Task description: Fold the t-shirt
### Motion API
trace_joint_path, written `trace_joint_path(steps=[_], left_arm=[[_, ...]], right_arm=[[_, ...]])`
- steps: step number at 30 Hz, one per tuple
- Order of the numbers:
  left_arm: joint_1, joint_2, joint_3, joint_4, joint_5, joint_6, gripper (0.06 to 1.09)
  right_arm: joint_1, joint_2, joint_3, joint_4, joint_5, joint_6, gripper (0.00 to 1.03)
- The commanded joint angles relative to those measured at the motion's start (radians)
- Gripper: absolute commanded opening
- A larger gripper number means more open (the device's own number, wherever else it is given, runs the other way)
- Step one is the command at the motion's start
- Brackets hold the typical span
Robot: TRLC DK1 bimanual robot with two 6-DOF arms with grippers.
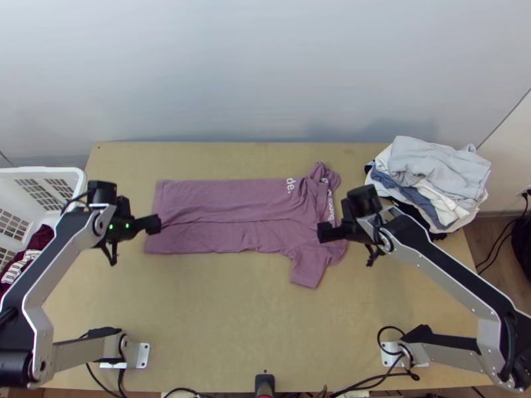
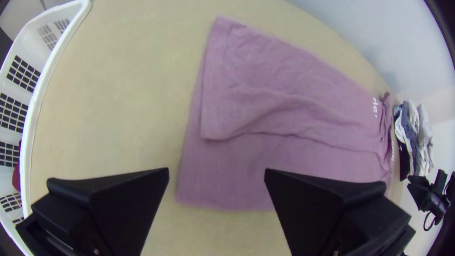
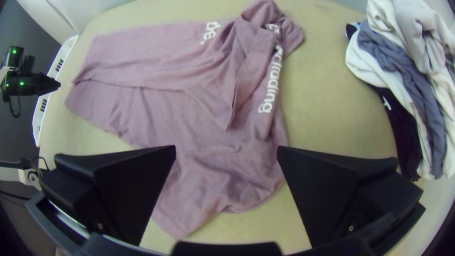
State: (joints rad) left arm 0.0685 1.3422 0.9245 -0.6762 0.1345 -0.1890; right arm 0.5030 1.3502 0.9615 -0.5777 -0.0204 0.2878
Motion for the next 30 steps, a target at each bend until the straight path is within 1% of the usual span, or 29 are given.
trace_joint_path(steps=[1,4,9,10,12,16,21,22,26,27,30], left_arm=[[0.025,-0.072,-0.133,0.013,-0.012,0.017,1.03],[0.025,-0.064,-0.159,0.044,-0.021,0.010,1.03],[0.025,0.002,-0.165,0.079,-0.035,-0.003,1.03],[0.025,0.012,-0.165,0.084,-0.035,-0.006,1.02],[0.024,0.029,-0.162,0.093,-0.035,-0.017,0.94],[0.014,0.043,-0.162,0.118,-0.036,-0.044,0.75],[0.014,0.048,-0.150,0.118,-0.036,-0.061,0.74],[0.014,0.052,-0.148,0.118,-0.036,-0.066,0.71],[0.014,0.064,-0.164,0.148,-0.044,-0.076,0.51],[0.016,0.066,-0.170,0.158,-0.045,-0.076,0.49],[0.017,0.066,-0.184,0.165,-0.047,-0.076,0.49]], right_arm=[[-0.027,-0.112,-0.084,-0.091,-0.030,0.004,0.99],[-0.027,-0.177,-0.125,-0.102,-0.032,0.004,0.99],[-0.024,-0.209,-0.152,-0.139,-0.053,0.005,0.99],[-0.021,-0.210,-0.152,-0.146,-0.055,0.004,0.99],[-0.015,-0.215,-0.158,-0.152,-0.058,0.004,0.99],[0.008,-0.214,-0.165,-0.157,-0.067,0.005,0.99],[0.037,-0.195,-0.162,-0.152,-0.069,0.008,0.99],[0.039,-0.192,-0.161,-0.151,-0.069,0.008,0.99],[0.040,-0.191,-0.156,-0.149,-0.075,0.010,0.99],[0.040,-0.191,-0.156,-0.149,-0.076,0.011,0.99],[0.046,-0.191,-0.155,-0.149,-0.082,0.016,0.99]])
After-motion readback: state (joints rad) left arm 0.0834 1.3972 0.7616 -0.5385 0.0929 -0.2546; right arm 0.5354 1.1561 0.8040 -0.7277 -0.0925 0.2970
